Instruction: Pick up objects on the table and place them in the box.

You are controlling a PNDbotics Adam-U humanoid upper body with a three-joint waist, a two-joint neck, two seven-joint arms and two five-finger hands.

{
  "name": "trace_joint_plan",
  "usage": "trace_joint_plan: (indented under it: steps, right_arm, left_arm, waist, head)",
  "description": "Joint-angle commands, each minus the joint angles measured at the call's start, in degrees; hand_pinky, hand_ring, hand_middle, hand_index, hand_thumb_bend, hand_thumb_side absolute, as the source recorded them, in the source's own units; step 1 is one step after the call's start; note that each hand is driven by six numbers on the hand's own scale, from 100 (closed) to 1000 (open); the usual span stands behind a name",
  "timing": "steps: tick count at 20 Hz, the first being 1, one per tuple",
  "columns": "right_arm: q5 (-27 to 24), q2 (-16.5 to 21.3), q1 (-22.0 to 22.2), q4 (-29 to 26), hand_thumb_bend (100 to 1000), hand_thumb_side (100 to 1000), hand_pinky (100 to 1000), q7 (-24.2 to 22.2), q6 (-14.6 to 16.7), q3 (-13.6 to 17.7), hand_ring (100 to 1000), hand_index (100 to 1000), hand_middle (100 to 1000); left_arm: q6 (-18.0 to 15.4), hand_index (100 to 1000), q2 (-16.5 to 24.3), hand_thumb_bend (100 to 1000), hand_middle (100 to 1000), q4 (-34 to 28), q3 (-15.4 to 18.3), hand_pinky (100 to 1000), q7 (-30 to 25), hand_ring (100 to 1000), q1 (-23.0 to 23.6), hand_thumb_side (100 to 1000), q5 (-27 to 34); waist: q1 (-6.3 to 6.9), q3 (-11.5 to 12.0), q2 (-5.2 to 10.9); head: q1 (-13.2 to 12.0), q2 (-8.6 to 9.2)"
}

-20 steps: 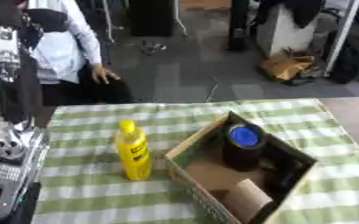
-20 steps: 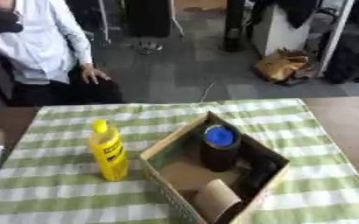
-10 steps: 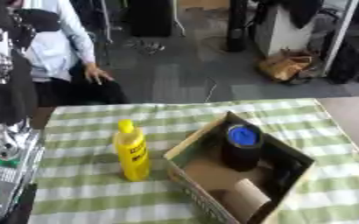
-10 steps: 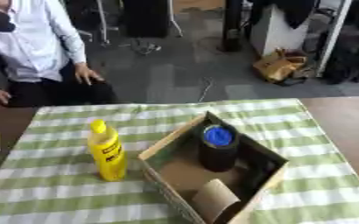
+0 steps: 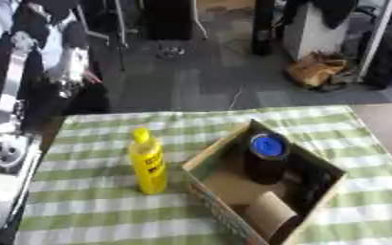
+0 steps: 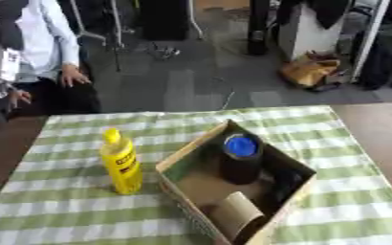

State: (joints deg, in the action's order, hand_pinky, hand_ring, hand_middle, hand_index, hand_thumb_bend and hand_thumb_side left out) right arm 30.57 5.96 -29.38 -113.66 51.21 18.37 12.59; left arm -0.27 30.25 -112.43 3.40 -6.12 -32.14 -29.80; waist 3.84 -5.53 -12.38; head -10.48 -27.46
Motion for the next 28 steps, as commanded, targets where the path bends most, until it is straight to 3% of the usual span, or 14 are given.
trace_joint_plan:
  steps: [1, 2, 9, 11, 13, 14, 15, 19, 20, 23, 28]
  right_arm:
    - [0.46, 0.97, -0.32, -0.93, 100, 1000, 788, 0.76, 0.96, -0.47, 740, 630, 704]
    - [0.49, 0.94, -0.28, -0.93, 100, 1000, 788, 0.76, 1.0, -0.54, 739, 629, 703]
    - [0.61, 0.79, -0.13, -0.93, 100, 1000, 788, 0.76, 1.18, -1.01, 739, 628, 703]
    - [0.61, 0.77, -0.11, -0.93, 100, 1000, 788, 0.76, 1.2, -1.14, 739, 627, 703]
    - [0.61, 0.77, -0.12, -0.93, 100, 1000, 788, 0.76, 1.2, -1.21, 739, 625, 703]
    - [0.6, 0.78, -0.12, -0.93, 100, 1000, 788, 0.76, 1.19, -1.24, 739, 623, 703]
    - [0.59, 0.78, -0.1, -0.93, 100, 1000, 788, 0.76, 1.18, -1.29, 739, 623, 703]
    - [0.58, 0.98, 0.07, -0.93, 100, 1000, 789, 0.76, 1.09, -1.26, 739, 622, 702]
    - [0.57, 1.01, 0.12, -0.93, 100, 1000, 789, 0.76, 1.07, -1.27, 739, 620, 702]
    - [0.52, 1.05, 0.18, -0.93, 100, 1000, 789, 0.76, 1.03, -1.33, 739, 619, 702]
    - [0.56, 1.09, -0.05, -0.93, 100, 1000, 787, 0.76, 0.99, -1.2, 738, 618, 701]
  left_arm:
    - [1.63, 1000, 5.91, 100, 942, 2.7, -2.85, 911, -6.5, 882, -1.94, 628, -3.35]
    - [1.68, 1000, 7.03, 100, 946, 3.81, -3.72, 920, -7.84, 884, -2.31, 581, -3.62]
    - [-1.53, 1000, 13.49, 100, 970, 11.47, -9.81, 985, -17.19, 948, -4.74, 588, -3.64]
    - [-2.14, 1000, 14.85, 100, 997, 13.67, -11.18, 1000, -19.02, 1000, -5.21, 622, -3.61]
    - [-2.56, 1000, 16.02, 100, 1000, 15.94, -12.56, 1000, -20.5, 1000, -5.42, 720, -3.56]
    - [-2.79, 1000, 16.39, 100, 1000, 17.05, -13.07, 1000, -21.11, 1000, -5.52, 815, -3.14]
    - [-3.18, 1000, 16.67, 100, 1000, 18.27, -13.48, 1000, -22.03, 1000, -5.51, 833, -2.0]
    - [-4.51, 1000, 17.88, 100, 1000, 22.33, -13.32, 1000, -25.23, 1000, -5.86, 975, 2.66]
    - [-4.59, 1000, 18.07, 138, 1000, 23.41, -13.21, 1000, -26.09, 1000, -6.06, 996, 3.98]
    - [-4.0, 1000, 18.39, 265, 1000, 26.44, -12.7, 1000, -28.47, 1000, -6.59, 1000, 7.56]
    - [-3.59, 1000, 18.41, 286, 1000, 27.81, -11.04, 1000, -25.93, 1000, -5.17, 1000, 12.36]
  waist:
    - [0.15, 0.09, 1.4]
    - [0.25, 0.06, 1.51]
    - [0.74, -0.22, 2.0]
    - [0.82, -0.27, 2.04]
    - [0.89, -0.37, 2.05]
    - [0.92, -0.42, 2.04]
    - [0.94, -0.48, 2.03]
    - [1.1, -0.47, 2.05]
    - [1.14, -0.45, 2.06]
    - [1.17, -0.39, 2.08]
    - [0.84, -0.44, 1.91]
  head:
    - [-0.12, -0.86]
    - [-0.11, -0.8]
    - [-0.17, -0.64]
    - [-0.14, -0.65]
    - [-0.17, -0.68]
    - [-0.19, -0.69]
    - [-0.21, -0.71]
    - [-0.16, -1.16]
    - [-0.18, -1.28]
    - [-0.17, -1.47]
    - [0.11, -1.44]
